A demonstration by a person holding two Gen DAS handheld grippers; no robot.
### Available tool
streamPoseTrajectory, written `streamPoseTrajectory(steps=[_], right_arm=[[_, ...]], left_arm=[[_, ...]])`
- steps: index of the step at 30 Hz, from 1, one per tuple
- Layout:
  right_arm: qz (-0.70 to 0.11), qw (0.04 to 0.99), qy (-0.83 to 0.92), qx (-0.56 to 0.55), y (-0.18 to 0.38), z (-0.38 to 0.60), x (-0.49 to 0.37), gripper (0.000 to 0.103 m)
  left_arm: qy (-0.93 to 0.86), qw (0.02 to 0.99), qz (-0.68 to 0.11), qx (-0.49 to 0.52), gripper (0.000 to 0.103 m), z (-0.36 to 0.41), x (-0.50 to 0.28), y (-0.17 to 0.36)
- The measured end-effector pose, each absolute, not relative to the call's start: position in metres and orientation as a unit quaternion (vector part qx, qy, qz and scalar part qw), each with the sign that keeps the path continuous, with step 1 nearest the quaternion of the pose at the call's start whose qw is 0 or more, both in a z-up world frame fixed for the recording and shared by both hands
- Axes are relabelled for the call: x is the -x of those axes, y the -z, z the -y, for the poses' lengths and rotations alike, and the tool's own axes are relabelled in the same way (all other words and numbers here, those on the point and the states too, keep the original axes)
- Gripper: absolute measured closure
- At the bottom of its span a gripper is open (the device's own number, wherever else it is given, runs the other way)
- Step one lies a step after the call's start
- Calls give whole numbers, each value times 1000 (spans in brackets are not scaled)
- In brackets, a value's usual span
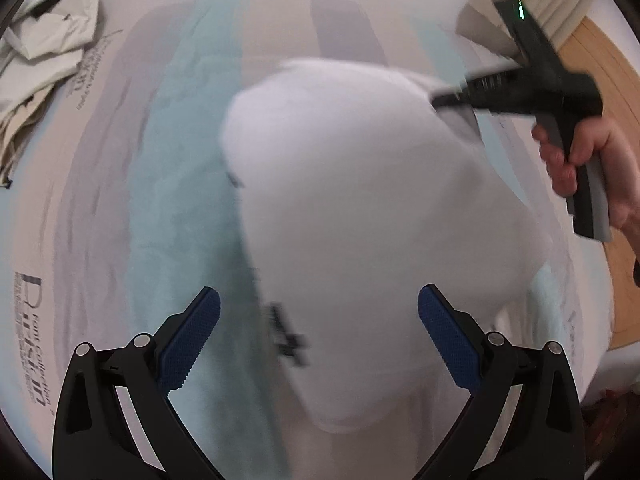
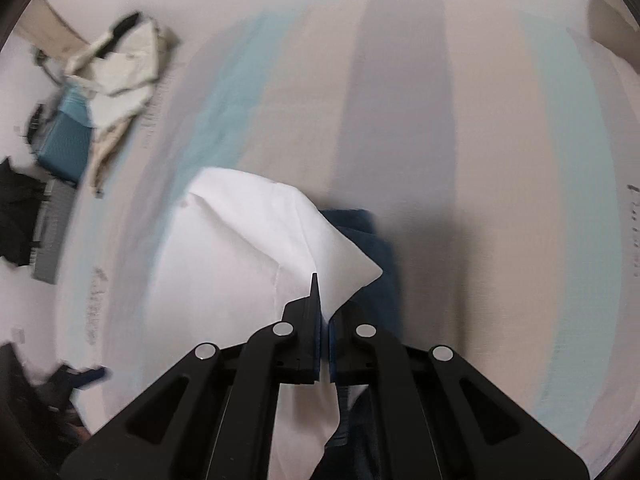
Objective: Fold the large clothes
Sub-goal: 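Grasp the white-lined bundle with the right tool, then close the left tool on the white bundle beside the right tool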
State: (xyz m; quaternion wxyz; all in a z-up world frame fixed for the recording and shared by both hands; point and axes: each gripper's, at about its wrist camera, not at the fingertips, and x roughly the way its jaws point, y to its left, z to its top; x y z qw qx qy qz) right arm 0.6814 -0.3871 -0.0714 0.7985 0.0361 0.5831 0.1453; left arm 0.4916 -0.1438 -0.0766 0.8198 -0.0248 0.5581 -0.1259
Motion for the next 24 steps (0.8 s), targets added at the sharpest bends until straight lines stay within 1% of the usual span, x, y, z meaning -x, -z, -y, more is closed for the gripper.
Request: streamPoseTrajectory(steps=[8, 14, 17, 18, 19, 21, 22, 24], right_arm=[[-621, 772, -135, -6, 146, 378, -696, 102], [-634, 759, -149, 4, 169, 372, -700, 101], [-633, 758, -154, 0, 163, 376, -701, 90], [-630, 761, -155, 1, 158, 378, -700, 78], [-628, 762, -157, 0, 154, 379, -698, 63], [-624, 764, -162, -10, 146, 382, -694, 49], [-623, 764, -166, -14, 142, 383, -692, 47], [-622, 763, -174, -15, 135, 383, -686, 46]], left_arm=[[92, 805, -584, 52, 6, 101, -531, 110], [106, 782, -608, 85, 6, 87, -551, 127], [117, 770, -621, 90, 6, 81, -564, 139], [126, 766, -623, 92, 6, 81, -568, 141], [133, 764, -624, 95, 6, 80, -570, 143], [144, 759, -627, 101, 6, 81, -575, 145], [149, 757, -628, 104, 6, 82, -578, 146], [155, 751, -632, 111, 6, 82, -583, 149]])
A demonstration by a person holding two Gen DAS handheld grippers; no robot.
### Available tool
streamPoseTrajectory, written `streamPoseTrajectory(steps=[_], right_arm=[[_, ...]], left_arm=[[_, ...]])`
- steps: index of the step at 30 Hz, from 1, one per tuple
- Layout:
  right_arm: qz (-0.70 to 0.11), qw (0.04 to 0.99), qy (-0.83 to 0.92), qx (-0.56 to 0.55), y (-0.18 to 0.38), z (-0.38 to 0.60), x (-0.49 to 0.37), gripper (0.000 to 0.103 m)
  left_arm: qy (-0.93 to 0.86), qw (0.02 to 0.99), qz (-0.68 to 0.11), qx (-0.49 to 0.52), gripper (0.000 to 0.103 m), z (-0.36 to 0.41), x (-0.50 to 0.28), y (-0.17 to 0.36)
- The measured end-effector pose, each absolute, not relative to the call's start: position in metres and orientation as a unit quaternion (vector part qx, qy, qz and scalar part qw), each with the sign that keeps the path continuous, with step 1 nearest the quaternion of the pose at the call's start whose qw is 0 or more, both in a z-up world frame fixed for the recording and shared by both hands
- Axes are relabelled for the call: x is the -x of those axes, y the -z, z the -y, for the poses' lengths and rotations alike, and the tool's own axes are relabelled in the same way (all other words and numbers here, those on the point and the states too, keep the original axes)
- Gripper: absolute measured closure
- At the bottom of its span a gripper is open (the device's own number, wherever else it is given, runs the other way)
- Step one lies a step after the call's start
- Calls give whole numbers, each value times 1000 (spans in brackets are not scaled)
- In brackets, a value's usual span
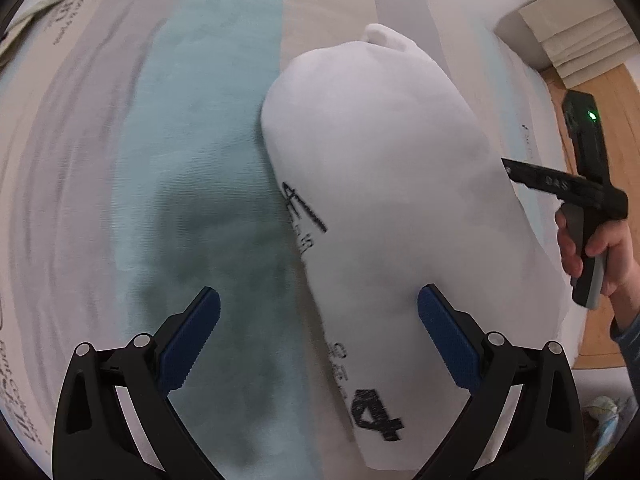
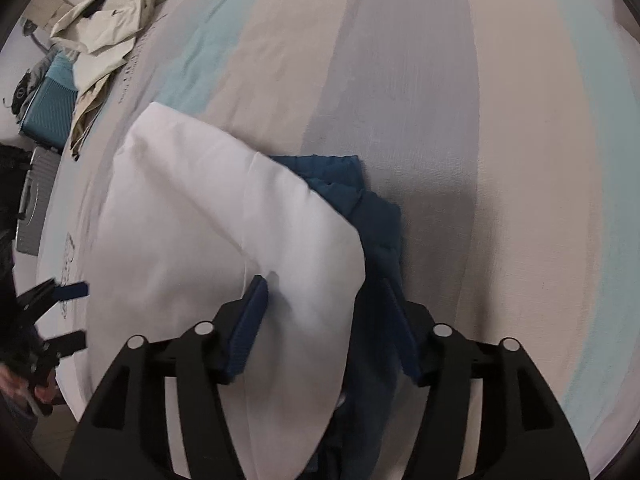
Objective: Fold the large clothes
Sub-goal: 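Close the left tool on the white bundle beside the right tool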
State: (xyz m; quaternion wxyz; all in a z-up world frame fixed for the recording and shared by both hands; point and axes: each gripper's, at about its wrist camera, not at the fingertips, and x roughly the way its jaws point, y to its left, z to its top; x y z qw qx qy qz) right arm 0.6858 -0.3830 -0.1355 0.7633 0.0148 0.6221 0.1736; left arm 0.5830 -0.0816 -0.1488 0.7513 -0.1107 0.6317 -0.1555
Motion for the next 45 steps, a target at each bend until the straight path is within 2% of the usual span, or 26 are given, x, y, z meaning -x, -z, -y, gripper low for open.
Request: streamPoseTrajectory(steps=[5, 10, 16, 30, 38, 40, 45], right_arm=[[-628, 753, -194, -32, 129, 387, -669, 44], [-634, 747, -193, -60, 137, 404, -654, 31], [-643, 727, -214, -108, 148, 413, -645, 28], [-684, 653, -258, -201, 171, 435, -645, 24], [-682, 654, -258, -202, 169, 445, -645, 24], [-687, 653, -252, -196, 170, 449, -643, 14], [-696, 642, -243, -209, 178, 458, -638, 9]], left_arm=[[170, 738, -641, 123, 6, 83, -595, 157], [185, 718, -651, 162, 6, 77, -599, 171], [213, 699, -654, 198, 6, 74, -600, 178], [262, 664, -660, 234, 5, 102, -605, 198], [266, 664, -662, 224, 5, 105, -605, 202], [266, 665, -661, 223, 5, 102, -603, 204], [259, 666, -664, 222, 5, 112, -605, 210]])
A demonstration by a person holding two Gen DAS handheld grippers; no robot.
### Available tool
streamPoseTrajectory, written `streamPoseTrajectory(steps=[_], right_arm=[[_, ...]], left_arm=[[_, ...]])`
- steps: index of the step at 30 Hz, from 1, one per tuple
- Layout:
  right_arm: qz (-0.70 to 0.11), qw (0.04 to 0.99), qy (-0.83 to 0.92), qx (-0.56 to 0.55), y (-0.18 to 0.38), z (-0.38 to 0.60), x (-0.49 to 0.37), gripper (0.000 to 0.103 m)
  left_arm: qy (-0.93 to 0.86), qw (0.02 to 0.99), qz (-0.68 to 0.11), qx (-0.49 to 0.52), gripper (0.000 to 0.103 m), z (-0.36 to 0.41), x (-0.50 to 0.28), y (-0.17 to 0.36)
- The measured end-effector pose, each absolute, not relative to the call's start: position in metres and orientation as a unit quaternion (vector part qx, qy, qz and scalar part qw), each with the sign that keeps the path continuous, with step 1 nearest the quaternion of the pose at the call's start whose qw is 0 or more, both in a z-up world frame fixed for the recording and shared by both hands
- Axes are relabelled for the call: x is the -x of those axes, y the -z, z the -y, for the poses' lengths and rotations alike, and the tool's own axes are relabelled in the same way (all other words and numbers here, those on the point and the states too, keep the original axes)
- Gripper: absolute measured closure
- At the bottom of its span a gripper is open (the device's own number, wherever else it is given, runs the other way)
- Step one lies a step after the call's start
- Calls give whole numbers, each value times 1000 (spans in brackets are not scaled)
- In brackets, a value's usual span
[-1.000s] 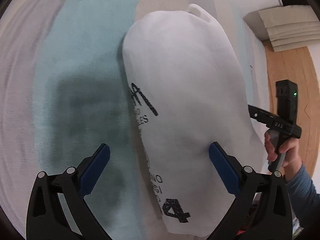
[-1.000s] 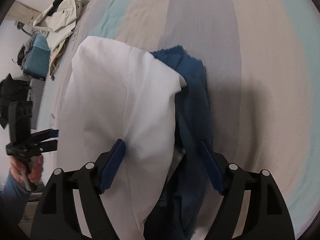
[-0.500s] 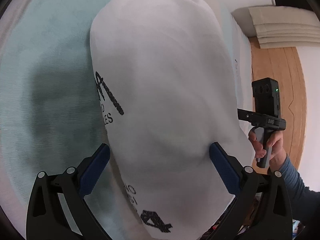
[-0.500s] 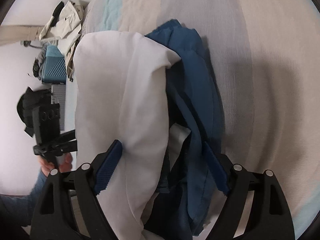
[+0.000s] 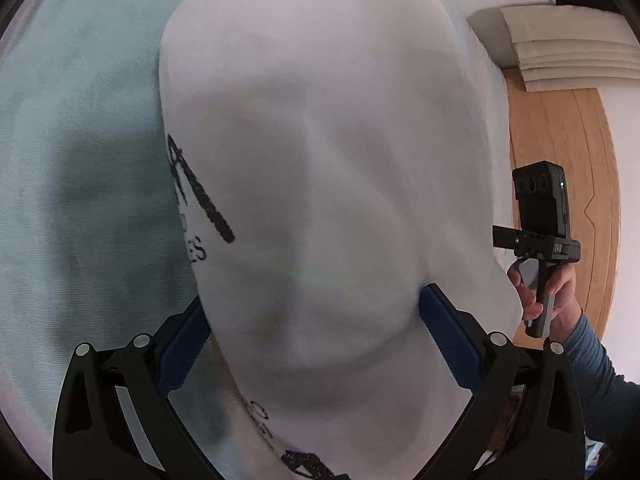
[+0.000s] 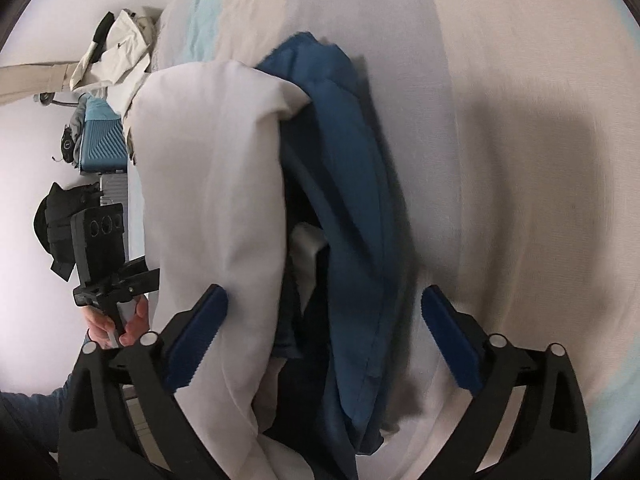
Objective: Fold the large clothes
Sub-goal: 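Close the left tool on the white bundle beside the right tool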
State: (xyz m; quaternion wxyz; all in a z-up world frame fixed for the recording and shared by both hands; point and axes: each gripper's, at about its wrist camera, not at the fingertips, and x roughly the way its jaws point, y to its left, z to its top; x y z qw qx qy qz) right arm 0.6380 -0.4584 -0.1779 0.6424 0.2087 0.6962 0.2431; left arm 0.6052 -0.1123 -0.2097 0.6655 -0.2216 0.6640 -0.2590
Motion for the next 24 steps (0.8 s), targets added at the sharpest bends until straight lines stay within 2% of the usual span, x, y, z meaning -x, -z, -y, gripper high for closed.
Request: streamPoseTrajectory(steps=[13, 20, 21, 24], right_arm=[[-718, 598, -289, -211, 201, 419, -646, 7], [-715, 597, -306, -196, 202, 399, -649, 7], [-714, 598, -308, -194, 202, 395, -649, 8], [-713, 594, -317, -196, 202, 388, -649, 22]], left_arm=[[268, 658, -661, 242, 5, 117, -609, 214], [256, 665, -665, 221, 5, 106, -609, 222], [254, 667, -667, 215, 5, 106, -610, 222], [251, 670, -669, 202, 6, 113, -613, 217]])
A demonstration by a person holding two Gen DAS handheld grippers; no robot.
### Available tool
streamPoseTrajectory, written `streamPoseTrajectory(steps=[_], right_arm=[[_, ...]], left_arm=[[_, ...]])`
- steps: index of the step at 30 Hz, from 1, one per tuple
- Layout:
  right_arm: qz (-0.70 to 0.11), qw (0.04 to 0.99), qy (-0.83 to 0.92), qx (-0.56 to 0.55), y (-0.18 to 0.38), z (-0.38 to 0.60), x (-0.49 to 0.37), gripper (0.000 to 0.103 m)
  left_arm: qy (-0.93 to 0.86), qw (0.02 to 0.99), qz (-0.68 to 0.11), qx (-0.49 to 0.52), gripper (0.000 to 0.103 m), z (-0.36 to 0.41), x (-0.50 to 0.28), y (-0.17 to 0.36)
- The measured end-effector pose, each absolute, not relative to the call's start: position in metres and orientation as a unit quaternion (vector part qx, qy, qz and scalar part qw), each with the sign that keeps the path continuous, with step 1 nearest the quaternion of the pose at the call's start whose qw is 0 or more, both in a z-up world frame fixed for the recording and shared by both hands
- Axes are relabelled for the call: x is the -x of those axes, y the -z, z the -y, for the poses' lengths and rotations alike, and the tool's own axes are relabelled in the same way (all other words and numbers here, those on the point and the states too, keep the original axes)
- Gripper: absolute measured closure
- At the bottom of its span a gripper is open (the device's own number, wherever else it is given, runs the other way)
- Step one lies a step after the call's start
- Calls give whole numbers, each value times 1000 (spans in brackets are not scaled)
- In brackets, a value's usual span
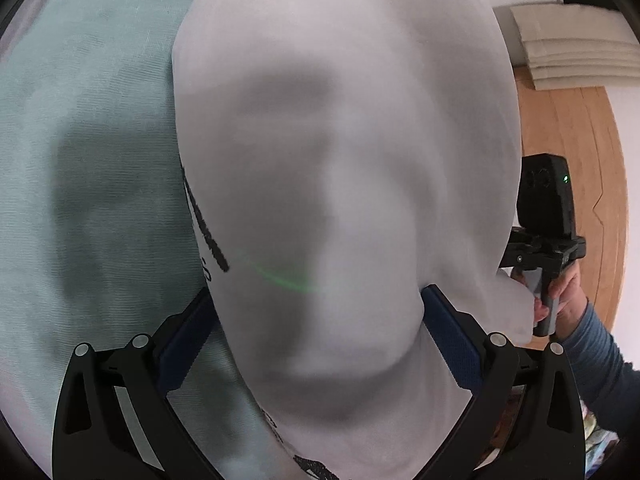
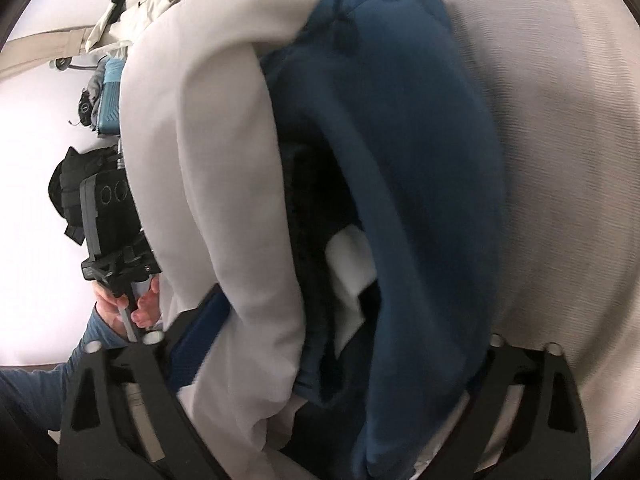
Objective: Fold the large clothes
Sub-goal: 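Close the left tool on the white bundle beside the right tool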
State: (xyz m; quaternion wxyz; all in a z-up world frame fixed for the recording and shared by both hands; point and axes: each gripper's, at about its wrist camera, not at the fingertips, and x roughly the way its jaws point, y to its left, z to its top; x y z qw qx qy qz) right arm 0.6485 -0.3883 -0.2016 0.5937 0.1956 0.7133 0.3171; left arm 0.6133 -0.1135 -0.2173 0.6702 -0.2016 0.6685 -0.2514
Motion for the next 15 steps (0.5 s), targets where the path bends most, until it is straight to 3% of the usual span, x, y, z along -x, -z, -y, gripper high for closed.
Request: streamPoseTrajectory(steps=[1, 3, 7, 12, 15], right_arm=[[-713, 592, -319, -197, 201, 387, -648, 29], [-712, 589, -326, -202, 201, 390, -647, 38], [-708, 587, -336, -206, 197, 388, -647, 56], [-708, 591, -324, -211, 202, 383, -647, 55], [-698, 607, -324, -199, 194, 378, -644, 65]], left_arm=[[251, 670, -670, 199, 9, 114, -613, 217], [258, 666, -668, 208, 26, 116, -613, 214], [265, 672, -659, 209, 33, 122, -611, 208], [261, 679, -654, 209, 42, 128, -607, 205], [261, 684, -650, 202, 52, 131, -607, 196]])
